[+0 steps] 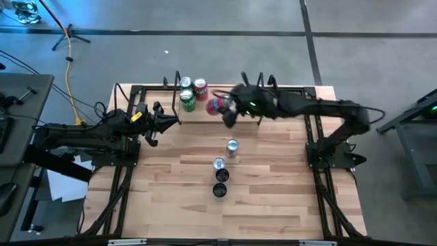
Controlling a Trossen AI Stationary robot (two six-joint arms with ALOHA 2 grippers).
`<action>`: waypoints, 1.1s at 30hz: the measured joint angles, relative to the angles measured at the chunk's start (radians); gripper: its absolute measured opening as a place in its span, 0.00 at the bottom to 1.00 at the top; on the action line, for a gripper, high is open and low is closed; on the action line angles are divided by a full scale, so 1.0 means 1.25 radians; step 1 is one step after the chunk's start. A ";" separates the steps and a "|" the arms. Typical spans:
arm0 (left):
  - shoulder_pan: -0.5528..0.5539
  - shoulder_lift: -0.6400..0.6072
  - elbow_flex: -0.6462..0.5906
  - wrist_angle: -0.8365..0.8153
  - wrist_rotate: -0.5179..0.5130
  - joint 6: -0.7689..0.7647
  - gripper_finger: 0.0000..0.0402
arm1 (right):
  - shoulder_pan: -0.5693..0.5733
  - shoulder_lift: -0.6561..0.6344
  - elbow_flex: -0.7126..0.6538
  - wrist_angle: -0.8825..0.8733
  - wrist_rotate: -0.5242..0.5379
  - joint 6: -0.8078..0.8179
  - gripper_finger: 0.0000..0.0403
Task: Place canned beverage on shelf
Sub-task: Put the red soda can on the shelf aligned with the red soda can
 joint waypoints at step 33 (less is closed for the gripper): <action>0.000 0.000 0.000 -0.001 0.000 -0.014 0.00 | -0.161 0.376 0.243 -0.290 -0.061 0.135 0.81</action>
